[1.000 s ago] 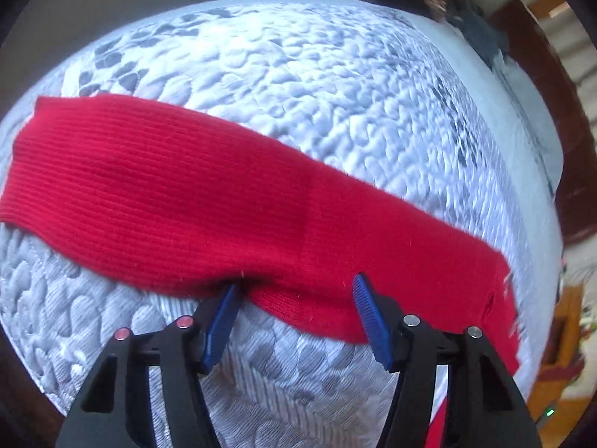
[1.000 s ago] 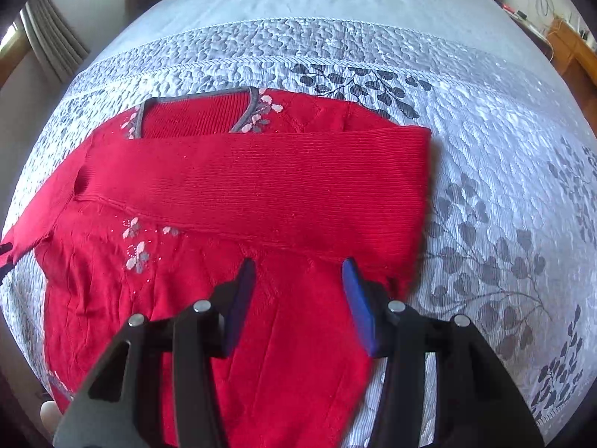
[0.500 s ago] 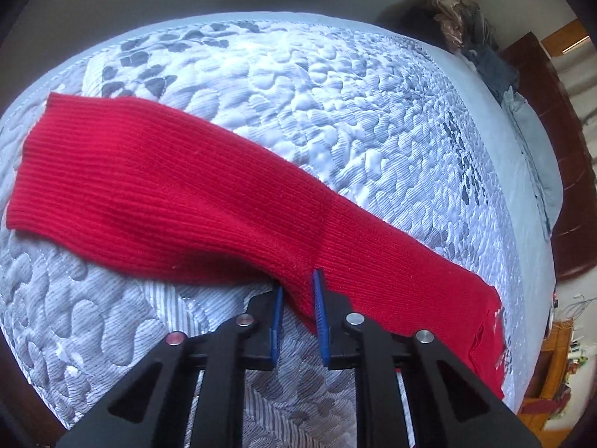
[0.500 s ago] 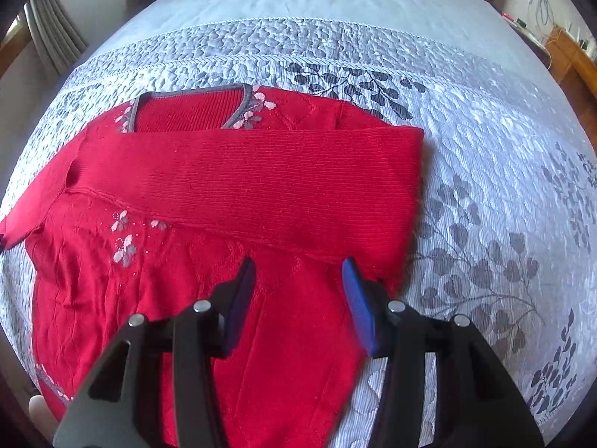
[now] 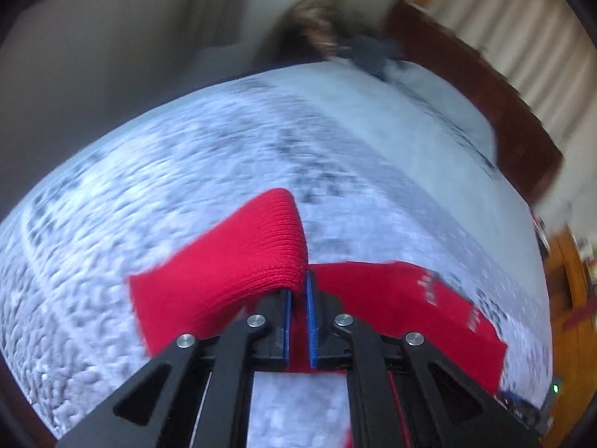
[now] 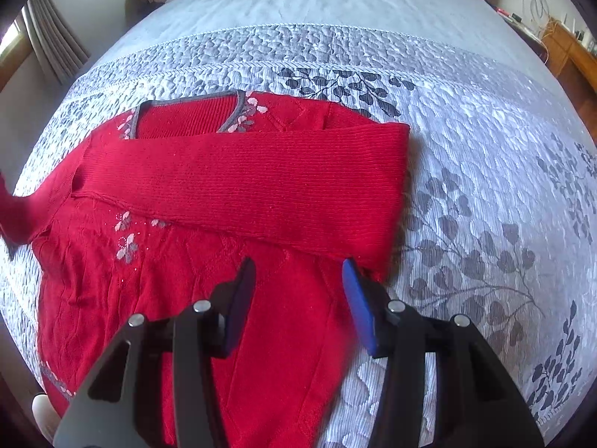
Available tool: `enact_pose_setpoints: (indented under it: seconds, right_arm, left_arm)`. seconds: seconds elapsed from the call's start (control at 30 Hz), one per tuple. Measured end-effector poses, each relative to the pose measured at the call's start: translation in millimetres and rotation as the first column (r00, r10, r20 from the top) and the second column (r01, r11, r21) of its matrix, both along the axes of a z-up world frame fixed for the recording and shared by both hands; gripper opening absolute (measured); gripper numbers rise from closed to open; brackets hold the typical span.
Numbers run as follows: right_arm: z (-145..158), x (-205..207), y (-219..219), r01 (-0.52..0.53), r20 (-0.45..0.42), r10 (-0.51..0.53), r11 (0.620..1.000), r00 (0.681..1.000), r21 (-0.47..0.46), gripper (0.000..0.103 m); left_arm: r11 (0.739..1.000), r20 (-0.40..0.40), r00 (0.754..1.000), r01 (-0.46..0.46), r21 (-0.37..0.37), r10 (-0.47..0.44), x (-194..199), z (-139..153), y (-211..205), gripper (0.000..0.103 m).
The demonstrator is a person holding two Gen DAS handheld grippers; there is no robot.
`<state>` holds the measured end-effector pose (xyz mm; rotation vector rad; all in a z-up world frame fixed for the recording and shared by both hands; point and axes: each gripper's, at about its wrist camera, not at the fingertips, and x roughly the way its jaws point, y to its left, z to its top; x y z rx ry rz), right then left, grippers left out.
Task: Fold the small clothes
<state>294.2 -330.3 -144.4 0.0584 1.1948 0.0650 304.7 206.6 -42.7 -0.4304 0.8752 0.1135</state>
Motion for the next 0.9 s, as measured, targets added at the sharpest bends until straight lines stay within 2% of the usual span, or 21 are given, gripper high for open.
enact_pose_setpoints:
  seconds: [0.1,0.2,0.3,0.4,0.5,0.53,0.57,0.63,0.67,0.73,0.8,0.9]
  right_arm:
    - [2.1,-5.1,-3.5,-0.004,0.008,0.004,1.000,1.000,0.004,0.048]
    - [4.5,-10.6,-8.7,-0.005,0.021,0.006,1.000,1.000,0.000,0.048]
    - [6.1,-15.4,-16.0,-0.003,0.028,0.003,1.000,1.000,0.001,0.048]
    - [3.9,-19.2,-23.1,0.005,0.025,-0.005,1.000,1.000,0.000,0.048]
    - [-1.6,-22.7,-27.8,0.013,0.010,-0.013,1.000,1.000,0.009,0.048]
    - [-4.1,-23.7,-27.9,0.012,0.001,-0.012,1.000,1.000,0.009,0.048]
    - [-6.0,-25.1,-27.8,0.008,-0.005,-0.008,1.000,1.000,0.008,0.049]
    - [-9.3,-27.4,-24.7,-0.003,-0.015,0.003,1.000,1.000,-0.002,0.049]
    - [-10.6,-28.8,-21.2,-0.014,-0.020,0.014,1.000,1.000,-0.007,0.049]
    - [-11.2,-30.6,-12.3,-0.040,-0.029,0.040,0.999,0.999,0.003,0.049]
    - [-11.6,-30.3,4.8,-0.081,-0.038,0.082,0.996,0.996,0.024,0.049]
    - [-27.3,-27.3,23.9,-0.105,-0.100,0.110,0.993,0.989,0.054,0.050]
  left_arm:
    - [0.990,0.033,0.989,0.141,0.008,-0.141,20.4,10.2,-72.8,0.007]
    - [0.971,0.029,0.970,0.240,0.005,-0.240,36.3,3.7,-140.0,0.007]
    - [0.947,0.014,0.947,0.322,-0.009,-0.322,44.0,-17.2,-202.3,0.007]
    - [0.922,-0.031,0.922,0.388,0.023,-0.387,49.4,-45.5,-260.1,0.007]
    - [0.898,-0.124,0.895,0.437,0.053,-0.429,50.7,-81.8,-297.8,0.019]
    - [0.888,-0.158,0.885,0.453,0.073,-0.439,49.9,-93.7,-304.1,0.034]
    - [0.876,-0.192,0.872,0.474,0.095,-0.451,46.0,-102.3,-310.8,0.043]
    - [0.850,-0.221,0.848,0.513,0.116,-0.482,30.5,-106.4,-313.4,0.045]
    - [0.839,-0.212,0.841,0.529,0.125,-0.498,18.9,-100.2,-305.2,0.050]
    - [0.842,-0.197,0.851,0.518,0.151,-0.487,2.9,-84.0,-283.9,0.059]
    - [0.864,-0.161,0.878,0.474,0.172,-0.450,-9.1,-67.5,-246.7,0.063]
    - [0.880,-0.227,0.910,0.399,0.257,-0.346,-3.3,-69.9,-203.6,0.063]
